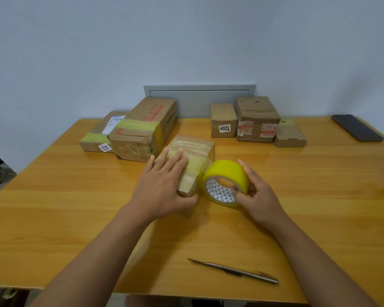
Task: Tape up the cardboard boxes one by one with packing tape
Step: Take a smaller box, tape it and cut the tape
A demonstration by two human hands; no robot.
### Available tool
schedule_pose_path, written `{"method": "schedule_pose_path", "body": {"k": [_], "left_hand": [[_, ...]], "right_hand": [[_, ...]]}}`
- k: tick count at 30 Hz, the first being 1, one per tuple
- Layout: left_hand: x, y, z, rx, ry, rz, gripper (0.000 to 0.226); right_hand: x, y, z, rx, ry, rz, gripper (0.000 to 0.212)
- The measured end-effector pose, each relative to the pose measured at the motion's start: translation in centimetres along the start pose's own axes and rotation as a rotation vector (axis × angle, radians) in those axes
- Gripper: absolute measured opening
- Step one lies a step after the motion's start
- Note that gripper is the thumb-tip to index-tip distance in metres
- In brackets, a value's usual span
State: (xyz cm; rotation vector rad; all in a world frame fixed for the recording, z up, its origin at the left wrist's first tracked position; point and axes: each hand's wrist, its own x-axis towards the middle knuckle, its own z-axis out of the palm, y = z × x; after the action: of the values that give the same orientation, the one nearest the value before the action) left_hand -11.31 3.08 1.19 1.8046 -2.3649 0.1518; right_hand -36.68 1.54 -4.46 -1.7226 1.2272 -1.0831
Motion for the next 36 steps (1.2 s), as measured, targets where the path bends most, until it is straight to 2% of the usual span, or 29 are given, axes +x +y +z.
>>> {"method": "schedule_pose_path", "body": {"k": [7, 11, 14, 16, 19, 20, 22, 25, 27, 28, 30, 32, 36], "left_hand": [[-0.3, 0.3, -0.1, -0.03, 0.003, -0.051, 0.106], [-0.5, 0.5, -1.2, -0.161, -0.004, -0.107, 0.106], [-1.3, 0.7, -2.1, -0.442, 0.009, -0.196, 0.093], [-1.8, 0.9, -2.1, -0.813, 0.018, -0.266, 0.079], [-2.5, 1.6, -1.3, -1.296, 0.027, -0.358, 0.037], [-2.7, 1.7, -1.1, -1.372, 0.044, -0.417, 0.022], [-3.0, 1.4, -0.2, -1.449, 0.087, -0.508, 0.015], [-3.4, 0.4, 1.2, -1.333, 0.275, -0.478, 0.034], [-4.0, 0.0, 1.4, -0.999, 0.476, -0.336, 0.051], [-4.3, 0.1, 1.4, -0.817, 0.524, -0.237, 0.059], [-4.5, 0.8, 1.9, -0.517, 0.503, -0.087, 0.074], [-4.3, 1.3, 2.9, -0.335, 0.509, -0.04, 0.084], [-3.8, 1.8, 3.5, -0.254, 0.622, -0.087, 0.075]], "right_hand": [[-0.5, -0.7, -0.3, 0.028, -0.044, 0.016, 0.088], [-0.2, -2.8, -0.8, 0.089, 0.028, 0.018, 0.086], [0.5, -5.3, -1.2, 0.174, 0.103, -0.058, 0.067], [1.1, -7.1, -1.1, 0.211, 0.117, -0.131, 0.058], [2.3, -9.2, 0.3, 0.218, 0.077, -0.182, 0.058], [2.8, -9.7, 1.0, 0.209, 0.05, -0.192, 0.06], [3.6, -10.0, 2.4, 0.168, -0.016, -0.195, 0.064], [4.5, -10.2, 4.1, 0.107, -0.049, -0.178, 0.059], [4.8, -10.2, 4.7, 0.099, -0.029, -0.165, 0.052], [4.8, -10.2, 4.9, 0.096, -0.019, -0.163, 0.049], [4.7, -10.1, 5.0, 0.111, 0.001, -0.163, 0.043], [4.4, -9.9, 4.9, 0.139, 0.011, -0.16, 0.042], [4.4, -10.0, 4.7, 0.176, -0.01, -0.156, 0.044]]}}
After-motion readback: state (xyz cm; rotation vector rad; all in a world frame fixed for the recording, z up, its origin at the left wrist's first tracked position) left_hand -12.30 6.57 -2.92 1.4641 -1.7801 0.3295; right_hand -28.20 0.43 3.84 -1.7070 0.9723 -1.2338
